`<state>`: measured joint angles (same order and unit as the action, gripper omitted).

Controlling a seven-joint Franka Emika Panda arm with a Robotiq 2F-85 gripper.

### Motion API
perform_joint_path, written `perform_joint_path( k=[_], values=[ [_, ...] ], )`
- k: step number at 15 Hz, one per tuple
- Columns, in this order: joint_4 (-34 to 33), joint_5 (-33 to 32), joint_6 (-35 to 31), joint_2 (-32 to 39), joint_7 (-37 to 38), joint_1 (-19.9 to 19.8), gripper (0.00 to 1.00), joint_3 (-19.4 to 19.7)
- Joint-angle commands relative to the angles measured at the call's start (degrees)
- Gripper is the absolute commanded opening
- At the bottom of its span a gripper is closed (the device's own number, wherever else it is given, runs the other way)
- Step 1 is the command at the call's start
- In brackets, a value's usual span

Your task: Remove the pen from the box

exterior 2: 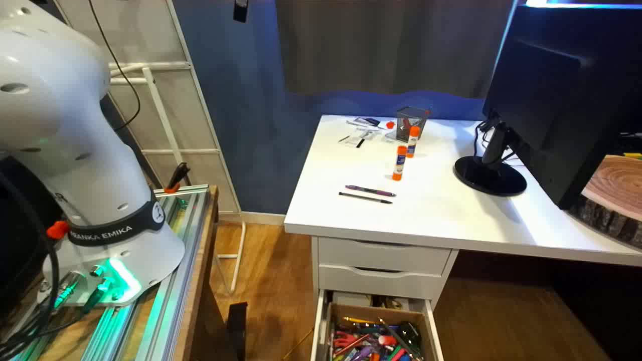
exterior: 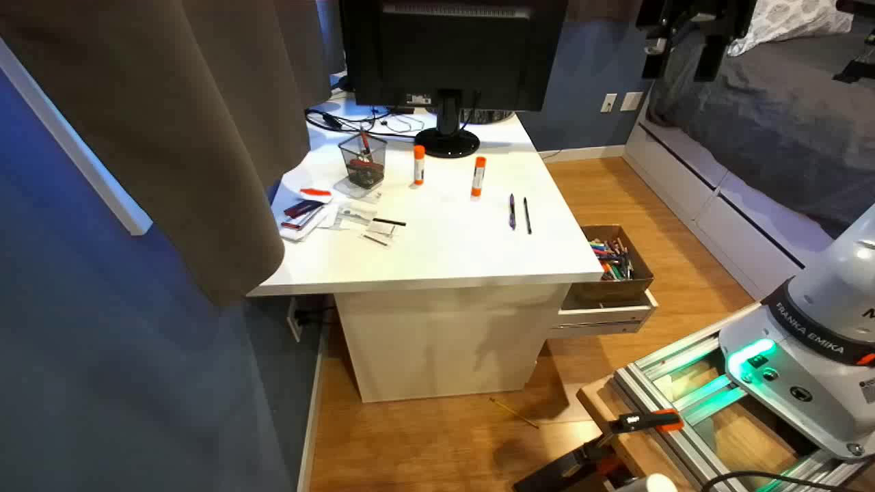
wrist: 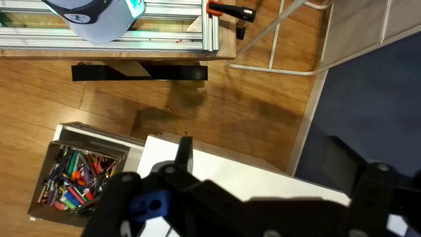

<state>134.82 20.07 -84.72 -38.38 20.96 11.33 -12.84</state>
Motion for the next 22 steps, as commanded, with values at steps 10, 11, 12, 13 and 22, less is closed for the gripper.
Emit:
perform_joint_path(
  k=[10,11,12,13,22],
  values=[
    [-0.1,0.8,0.1,0.5,-1.3,-1.8,1.0,-0.4],
    [0.4,0.5,-1.1,0.6,-1.6,-2.5,1.0,0.0],
    [1.1,0.2,-1.6,1.3,-2.6,-3.2,1.0,0.9],
    [1.9,-0.2,-2.5,1.8,-3.6,-4.2,1.0,1.5],
    [8.2,-8.1,-13.4,13.0,-16.3,-12.8,1.0,11.3]
  ],
)
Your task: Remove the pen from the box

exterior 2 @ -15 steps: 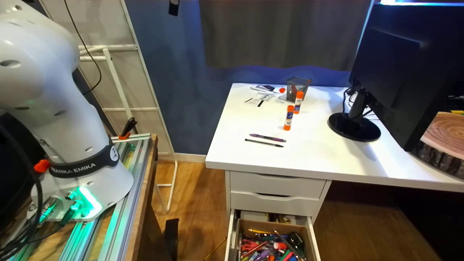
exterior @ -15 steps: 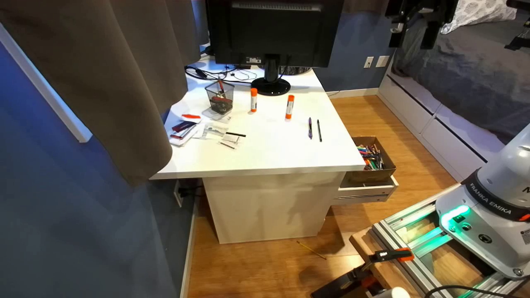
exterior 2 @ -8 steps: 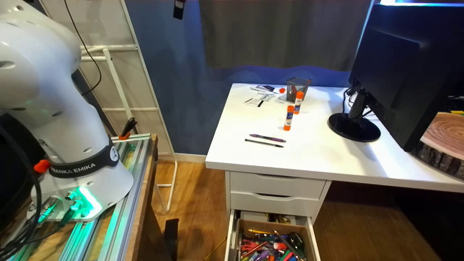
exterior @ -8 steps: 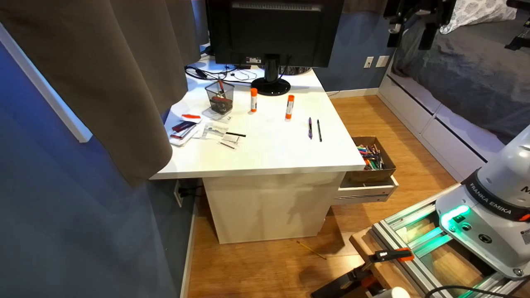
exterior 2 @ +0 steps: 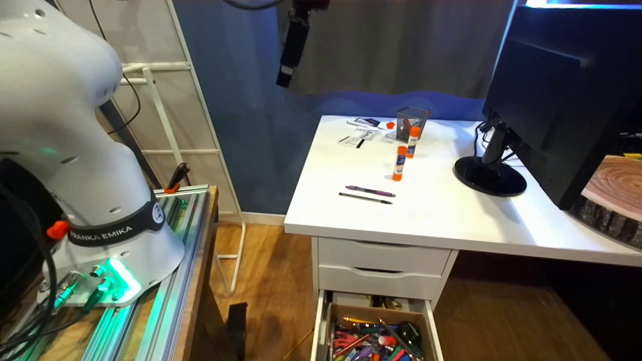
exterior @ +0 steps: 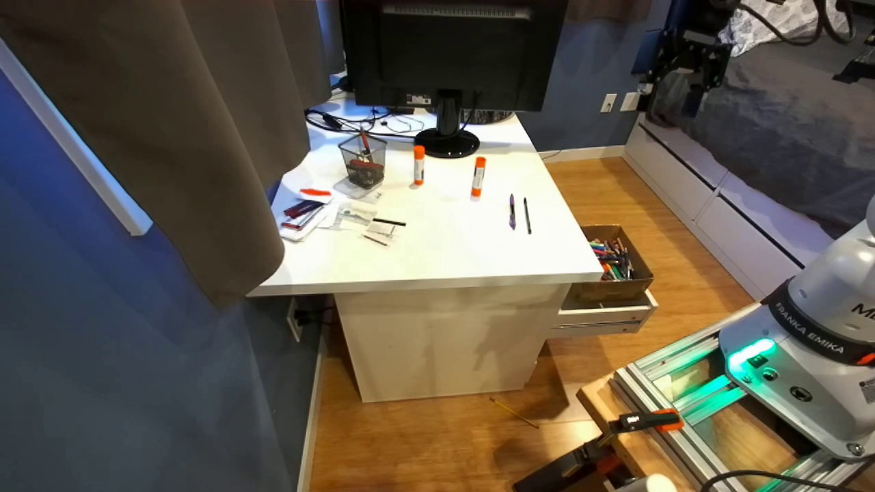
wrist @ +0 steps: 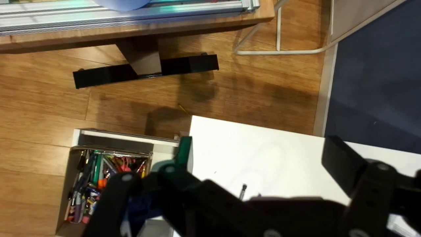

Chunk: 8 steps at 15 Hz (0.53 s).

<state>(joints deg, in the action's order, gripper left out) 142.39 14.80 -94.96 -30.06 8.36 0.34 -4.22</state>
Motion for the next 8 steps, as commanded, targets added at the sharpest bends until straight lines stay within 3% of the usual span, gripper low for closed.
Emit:
perform_joint_path(
  k=[1,8],
  values=[
    [0.8,-4.1,-4.4,6.8,-4.6,-2.7,1.0,3.8],
    [-0.6,-10.9,-18.9,24.0,-6.8,-6.0,1.0,8.3]
  ],
)
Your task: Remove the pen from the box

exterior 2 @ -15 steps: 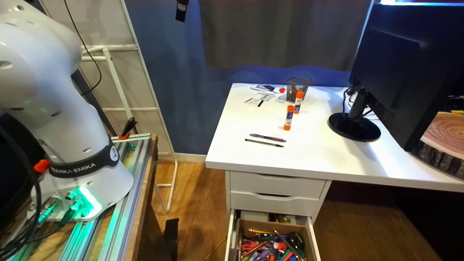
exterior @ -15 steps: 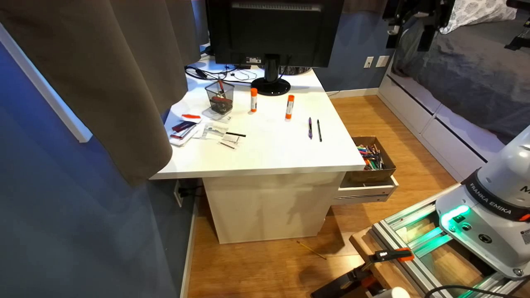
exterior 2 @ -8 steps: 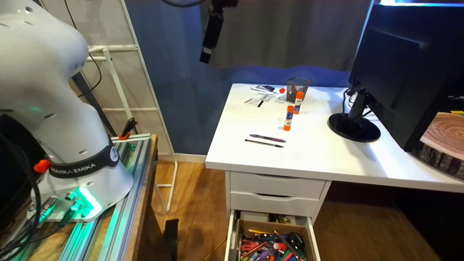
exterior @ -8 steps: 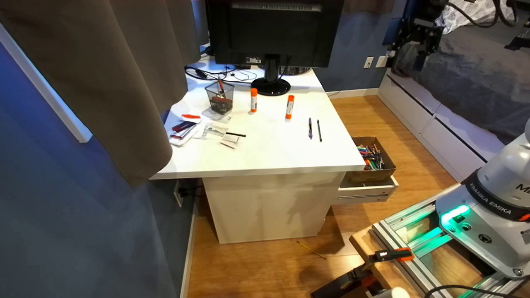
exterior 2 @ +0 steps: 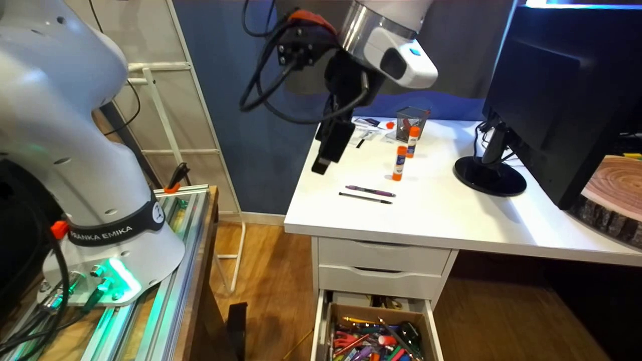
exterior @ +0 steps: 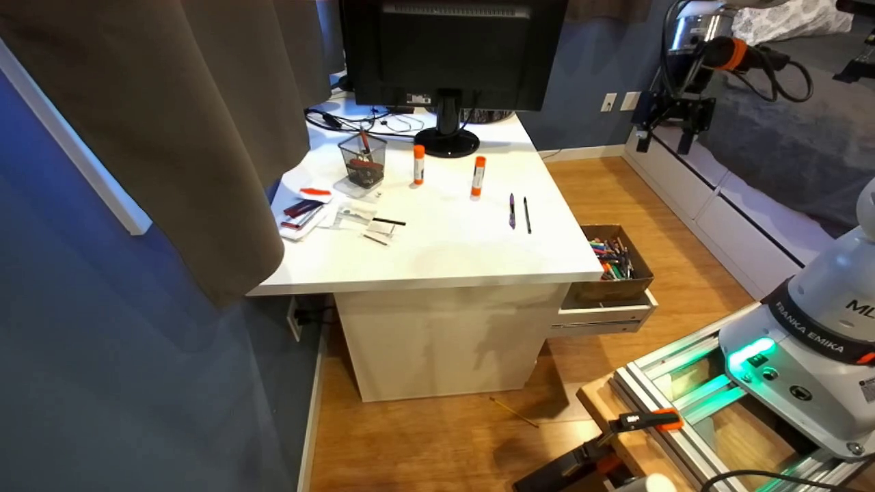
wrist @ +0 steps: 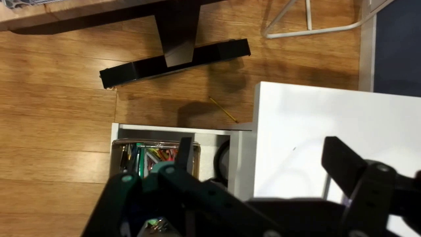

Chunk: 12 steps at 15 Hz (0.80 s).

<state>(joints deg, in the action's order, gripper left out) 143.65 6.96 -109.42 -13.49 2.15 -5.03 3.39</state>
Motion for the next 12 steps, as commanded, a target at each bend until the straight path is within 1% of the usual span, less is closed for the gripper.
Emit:
perform_joint_path(
  k=[1,3,6,8,9,10,12],
  values=[
    [-2.0,-4.6,-6.7,9.6,0.3,-0.9,1.0,0.9],
    [-2.2,-7.3,-12.8,14.0,2.2,-1.2,1.0,1.4],
    [-3.5,-8.3,-20.0,21.1,4.2,-1.1,1.0,2.2],
    [-5.2,-11.9,-24.1,25.4,8.6,-0.7,1.0,3.2],
    [-2.3,-8.5,-21.8,21.0,4.6,-0.7,1.0,2.6],
    [-2.9,-8.9,-22.5,22.6,5.1,-0.7,1.0,2.8],
    [-3.0,-8.8,-22.5,23.1,5.1,-0.6,1.0,2.8]
  ],
)
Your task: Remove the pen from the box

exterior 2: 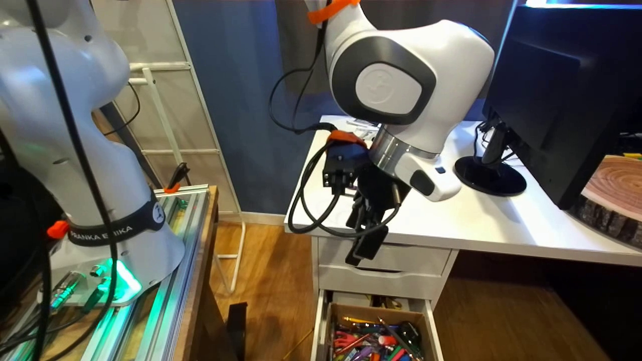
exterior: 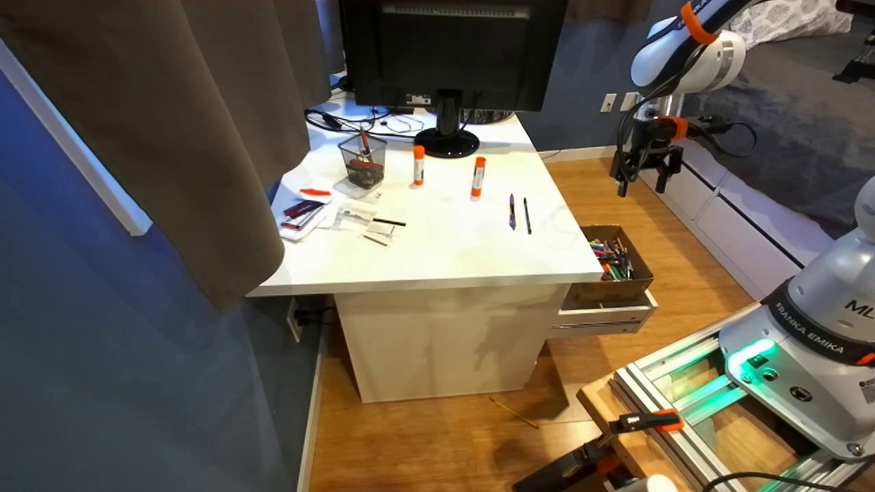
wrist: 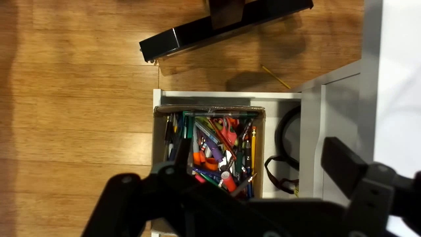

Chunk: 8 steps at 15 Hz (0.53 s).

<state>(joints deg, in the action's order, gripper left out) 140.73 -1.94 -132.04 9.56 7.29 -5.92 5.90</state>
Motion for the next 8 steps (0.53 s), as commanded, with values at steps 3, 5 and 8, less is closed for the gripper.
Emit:
perform_joint_path(
  k=[3,5,8],
  values=[
    [-0.1,0.0,0.2,-0.6,-0.1,0.3,1.0,0.2],
    [-0.1,0.0,0.2,-0.8,-0.1,0.3,1.0,0.2],
    [-2.8,-0.7,-2.9,3.7,2.4,0.1,1.0,1.0]
  ],
)
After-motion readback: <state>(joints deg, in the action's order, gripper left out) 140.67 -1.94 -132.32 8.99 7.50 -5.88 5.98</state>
